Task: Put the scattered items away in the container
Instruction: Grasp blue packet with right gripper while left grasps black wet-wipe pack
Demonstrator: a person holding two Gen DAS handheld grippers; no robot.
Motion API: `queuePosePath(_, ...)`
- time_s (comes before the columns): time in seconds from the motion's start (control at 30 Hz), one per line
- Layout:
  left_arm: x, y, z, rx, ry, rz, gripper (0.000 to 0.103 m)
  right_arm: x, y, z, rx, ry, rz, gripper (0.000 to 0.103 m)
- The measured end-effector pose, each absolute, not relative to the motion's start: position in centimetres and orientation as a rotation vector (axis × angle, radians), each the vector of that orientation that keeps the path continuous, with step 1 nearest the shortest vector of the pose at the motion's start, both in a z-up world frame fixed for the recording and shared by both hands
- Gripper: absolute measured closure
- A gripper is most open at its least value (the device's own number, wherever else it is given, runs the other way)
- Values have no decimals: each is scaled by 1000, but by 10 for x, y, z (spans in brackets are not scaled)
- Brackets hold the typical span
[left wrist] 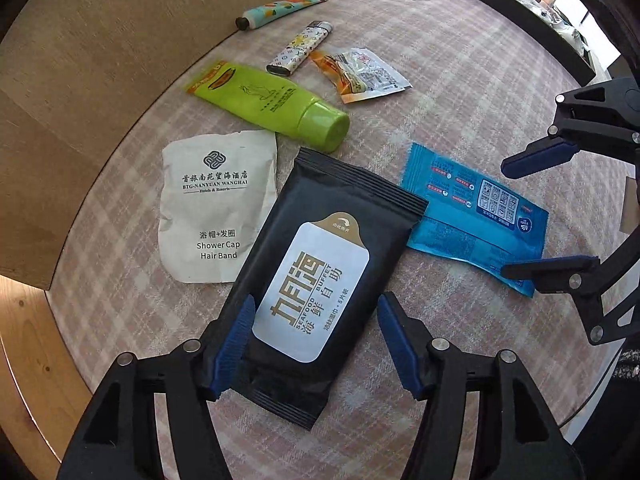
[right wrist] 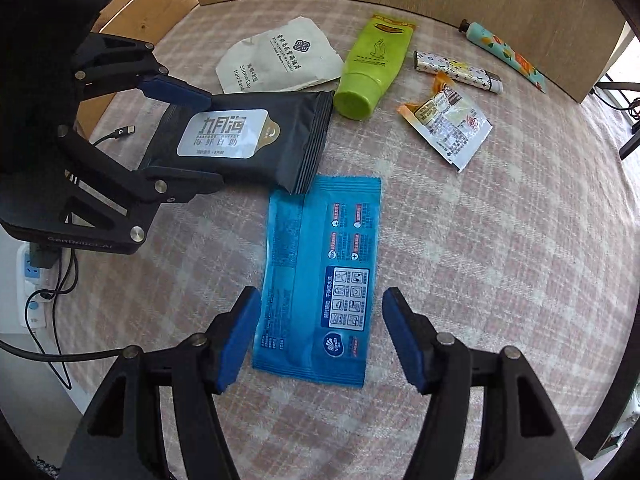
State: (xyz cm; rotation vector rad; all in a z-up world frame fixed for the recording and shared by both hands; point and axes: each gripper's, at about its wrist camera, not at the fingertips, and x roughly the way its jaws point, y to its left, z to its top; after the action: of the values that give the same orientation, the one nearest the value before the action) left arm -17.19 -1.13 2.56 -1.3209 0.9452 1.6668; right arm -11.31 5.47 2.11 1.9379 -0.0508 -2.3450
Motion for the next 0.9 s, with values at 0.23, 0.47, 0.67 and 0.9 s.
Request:
queuePosePath(0.23, -178, -13, 38, -1305, 929, 1677, 40, -115, 47, 9, 1962, 57, -2330, 27)
queuePosePath(0.47, -187, -3, 25, -1324, 968, 1633, 22, -118, 49, 8, 1991, 61, -2313, 26)
queuePosePath(0.67, -180, -6, 20, -1372, 862, 1651, 30, -114, 52, 10, 1967, 96, -2304, 31)
queuePosePath(0.9, -157, -16, 26, -1416, 739, 1741, 37, -111, 81, 20, 1949, -64, -2313, 84)
